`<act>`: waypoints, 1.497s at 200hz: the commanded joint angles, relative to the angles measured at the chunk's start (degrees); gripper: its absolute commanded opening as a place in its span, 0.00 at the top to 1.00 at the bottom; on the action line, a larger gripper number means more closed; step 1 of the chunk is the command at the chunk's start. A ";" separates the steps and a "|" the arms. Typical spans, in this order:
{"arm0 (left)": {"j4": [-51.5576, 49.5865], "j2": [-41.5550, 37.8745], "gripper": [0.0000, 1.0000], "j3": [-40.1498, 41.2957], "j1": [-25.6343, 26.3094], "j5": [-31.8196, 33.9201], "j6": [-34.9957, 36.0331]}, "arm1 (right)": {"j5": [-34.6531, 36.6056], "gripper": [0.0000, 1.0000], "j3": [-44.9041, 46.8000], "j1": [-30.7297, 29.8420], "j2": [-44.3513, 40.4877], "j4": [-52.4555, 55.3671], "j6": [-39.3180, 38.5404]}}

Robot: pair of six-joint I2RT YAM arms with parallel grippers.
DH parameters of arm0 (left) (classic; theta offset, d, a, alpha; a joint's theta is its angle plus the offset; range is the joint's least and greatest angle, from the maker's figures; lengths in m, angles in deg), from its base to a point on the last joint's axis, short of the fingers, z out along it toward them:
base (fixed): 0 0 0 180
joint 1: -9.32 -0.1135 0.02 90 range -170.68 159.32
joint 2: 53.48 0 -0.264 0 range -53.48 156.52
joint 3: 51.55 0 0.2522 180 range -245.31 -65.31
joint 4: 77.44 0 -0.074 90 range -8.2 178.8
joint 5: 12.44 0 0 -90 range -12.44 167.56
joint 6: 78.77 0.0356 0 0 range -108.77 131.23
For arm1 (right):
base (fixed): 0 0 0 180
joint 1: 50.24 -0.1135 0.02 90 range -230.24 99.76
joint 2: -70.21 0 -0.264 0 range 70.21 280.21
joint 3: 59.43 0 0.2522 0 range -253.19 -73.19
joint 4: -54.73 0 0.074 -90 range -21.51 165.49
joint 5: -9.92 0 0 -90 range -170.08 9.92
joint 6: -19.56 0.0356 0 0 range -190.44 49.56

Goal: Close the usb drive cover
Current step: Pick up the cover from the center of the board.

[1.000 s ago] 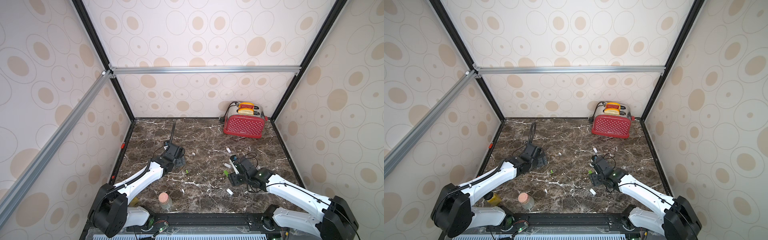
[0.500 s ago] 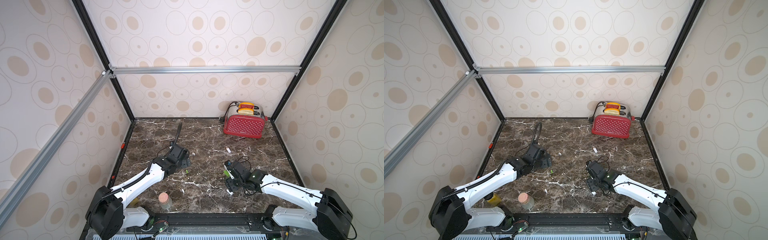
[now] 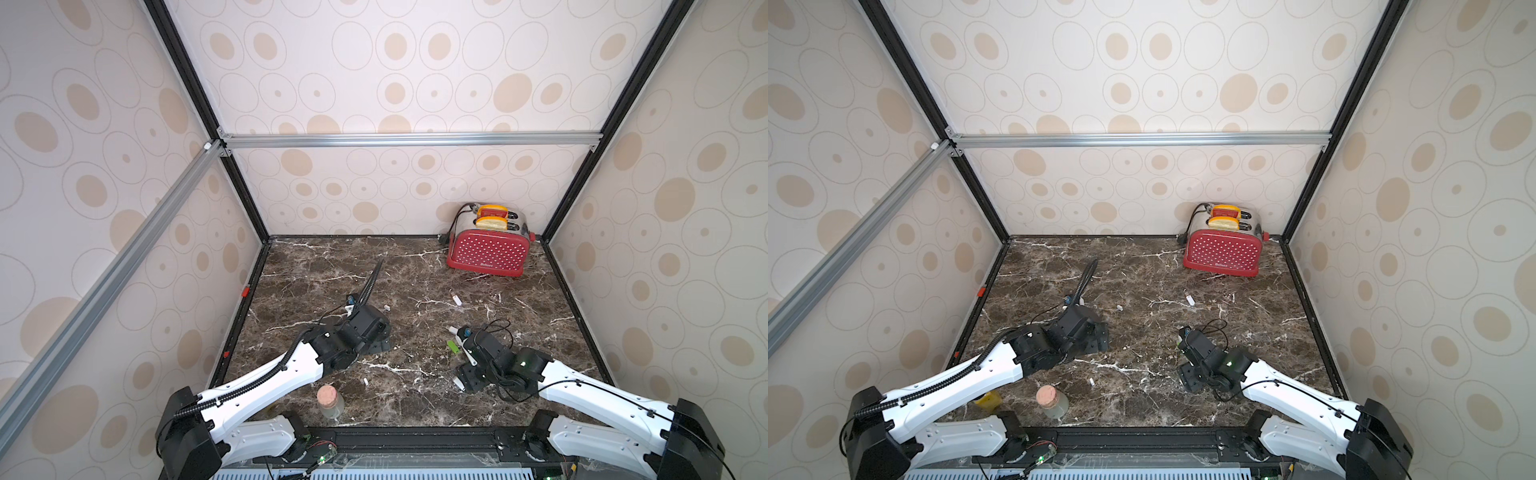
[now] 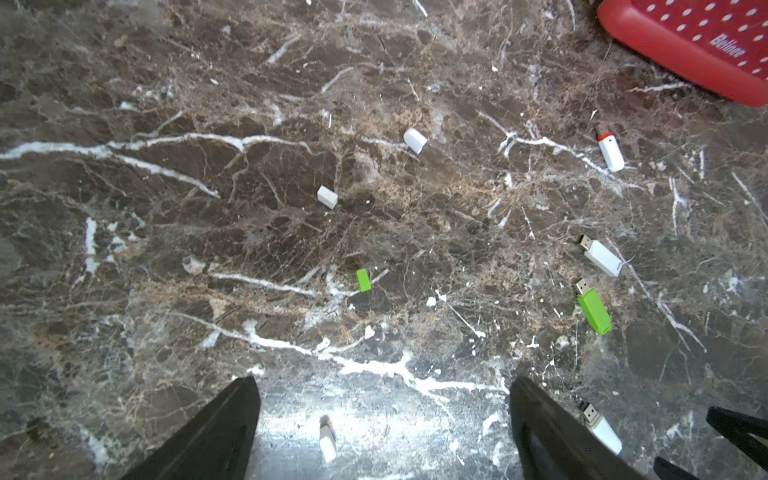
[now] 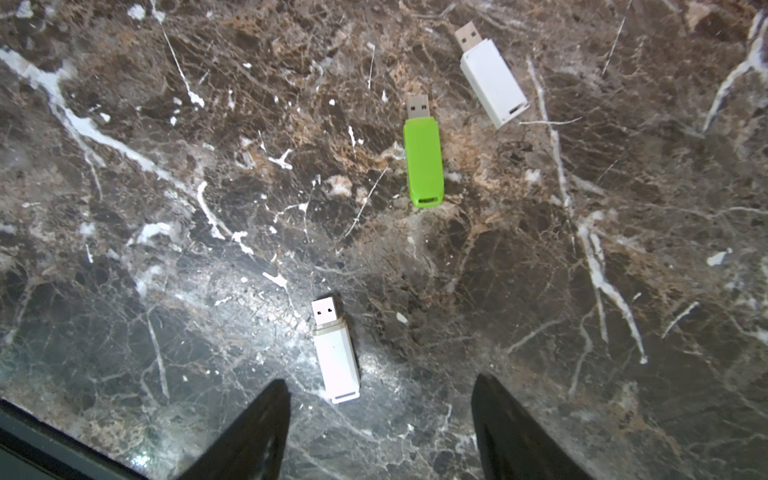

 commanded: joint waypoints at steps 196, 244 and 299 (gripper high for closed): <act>-0.47 -1.74 0.05 7.44 11.86 -1.13 -25.05 | 0.13 0.26 1.26 -0.75 -3.15 1.70 0.84; -5.78 1.45 0.10 6.39 11.86 1.06 -30.46 | -0.78 0.26 1.24 -0.80 -2.29 1.43 0.69; -7.00 5.31 0.10 5.90 11.95 -1.02 -33.99 | -1.50 0.26 2.00 -0.82 -1.95 0.53 0.93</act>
